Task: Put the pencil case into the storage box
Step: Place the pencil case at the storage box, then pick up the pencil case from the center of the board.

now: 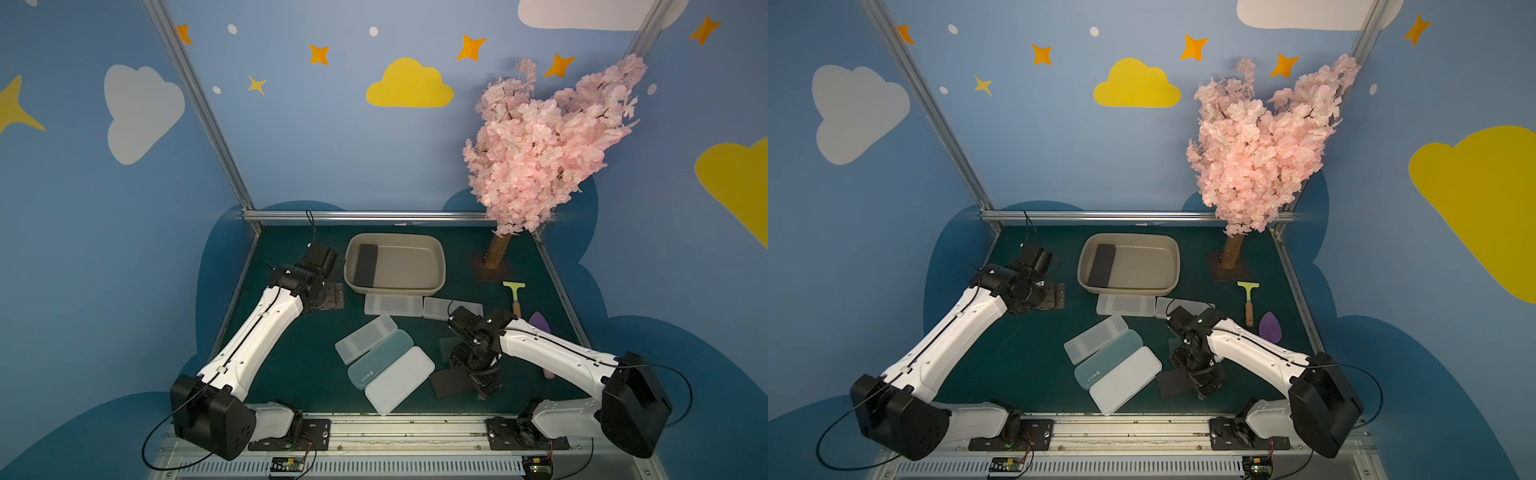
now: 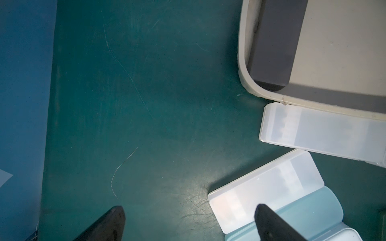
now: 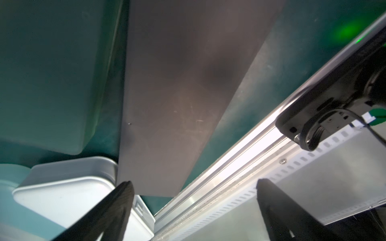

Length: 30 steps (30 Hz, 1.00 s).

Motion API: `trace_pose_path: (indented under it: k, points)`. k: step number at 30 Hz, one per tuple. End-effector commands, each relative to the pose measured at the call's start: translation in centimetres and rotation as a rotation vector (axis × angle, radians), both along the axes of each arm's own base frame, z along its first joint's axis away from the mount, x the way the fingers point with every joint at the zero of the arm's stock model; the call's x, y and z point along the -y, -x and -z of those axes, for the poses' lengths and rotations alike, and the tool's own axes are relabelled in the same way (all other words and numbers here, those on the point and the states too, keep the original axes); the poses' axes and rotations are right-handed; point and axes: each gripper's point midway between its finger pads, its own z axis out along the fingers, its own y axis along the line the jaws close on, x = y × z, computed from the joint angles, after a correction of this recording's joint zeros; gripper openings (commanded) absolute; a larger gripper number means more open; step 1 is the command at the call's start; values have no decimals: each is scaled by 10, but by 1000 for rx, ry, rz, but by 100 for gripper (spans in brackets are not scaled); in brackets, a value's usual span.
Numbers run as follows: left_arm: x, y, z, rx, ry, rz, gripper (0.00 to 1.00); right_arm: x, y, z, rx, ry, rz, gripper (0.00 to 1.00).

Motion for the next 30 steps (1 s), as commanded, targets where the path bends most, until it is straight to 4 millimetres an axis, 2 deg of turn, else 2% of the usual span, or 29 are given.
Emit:
trace_pose_path:
  k: [1,19,24,30]
  points:
    - [6,-3,-5,29,11,35,100,-3,-14,1,46,27,84,97]
    - [13,-5,5,1,0,70,100,-9,-21,30,-34,71,132,98]
    - [13,-4,6,-1,-6,75,100,-8,-9,41,-86,71,122,98]
    - [13,-3,8,-4,-2,74,100,3,2,52,-81,87,139,98]
